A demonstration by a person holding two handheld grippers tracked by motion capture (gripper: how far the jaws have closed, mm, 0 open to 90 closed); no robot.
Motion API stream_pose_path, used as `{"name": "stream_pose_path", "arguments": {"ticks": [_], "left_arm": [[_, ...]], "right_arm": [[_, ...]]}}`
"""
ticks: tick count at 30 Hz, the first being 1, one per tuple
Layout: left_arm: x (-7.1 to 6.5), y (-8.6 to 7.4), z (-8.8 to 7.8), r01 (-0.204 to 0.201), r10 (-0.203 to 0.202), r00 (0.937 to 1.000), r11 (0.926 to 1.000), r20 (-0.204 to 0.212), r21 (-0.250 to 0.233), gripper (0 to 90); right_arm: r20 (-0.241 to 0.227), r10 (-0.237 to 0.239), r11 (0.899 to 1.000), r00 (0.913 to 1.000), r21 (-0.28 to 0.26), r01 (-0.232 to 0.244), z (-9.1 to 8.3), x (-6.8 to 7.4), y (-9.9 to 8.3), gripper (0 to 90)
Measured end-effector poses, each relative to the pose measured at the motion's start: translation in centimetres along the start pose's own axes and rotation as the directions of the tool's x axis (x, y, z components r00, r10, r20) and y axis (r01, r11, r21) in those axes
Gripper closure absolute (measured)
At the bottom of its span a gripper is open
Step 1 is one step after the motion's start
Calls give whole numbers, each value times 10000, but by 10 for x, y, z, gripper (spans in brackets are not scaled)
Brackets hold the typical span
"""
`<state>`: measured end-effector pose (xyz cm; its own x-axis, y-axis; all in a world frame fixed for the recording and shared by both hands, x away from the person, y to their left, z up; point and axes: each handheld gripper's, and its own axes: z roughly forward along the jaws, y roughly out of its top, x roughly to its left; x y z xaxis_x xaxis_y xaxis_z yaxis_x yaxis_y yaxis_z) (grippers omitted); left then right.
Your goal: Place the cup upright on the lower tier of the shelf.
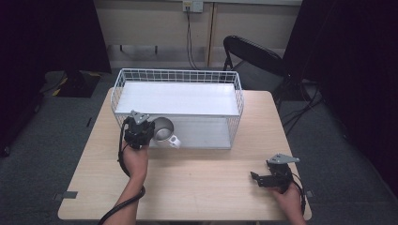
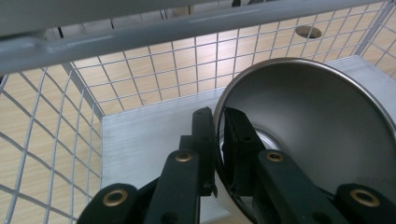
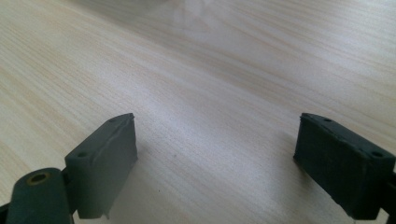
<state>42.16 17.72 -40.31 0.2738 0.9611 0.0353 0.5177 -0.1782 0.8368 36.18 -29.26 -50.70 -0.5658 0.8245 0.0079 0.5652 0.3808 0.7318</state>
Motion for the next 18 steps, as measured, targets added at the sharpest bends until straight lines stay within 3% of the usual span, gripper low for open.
{"name": "stream_pose_path", "arguments": {"ticks": [18], "left_arm": [[4, -5, 5, 9, -12, 9985, 10000, -553, -54, 835]], "right_arm": [[-1, -1, 10000, 10000, 0, 1, 0, 0, 0, 119]]}}
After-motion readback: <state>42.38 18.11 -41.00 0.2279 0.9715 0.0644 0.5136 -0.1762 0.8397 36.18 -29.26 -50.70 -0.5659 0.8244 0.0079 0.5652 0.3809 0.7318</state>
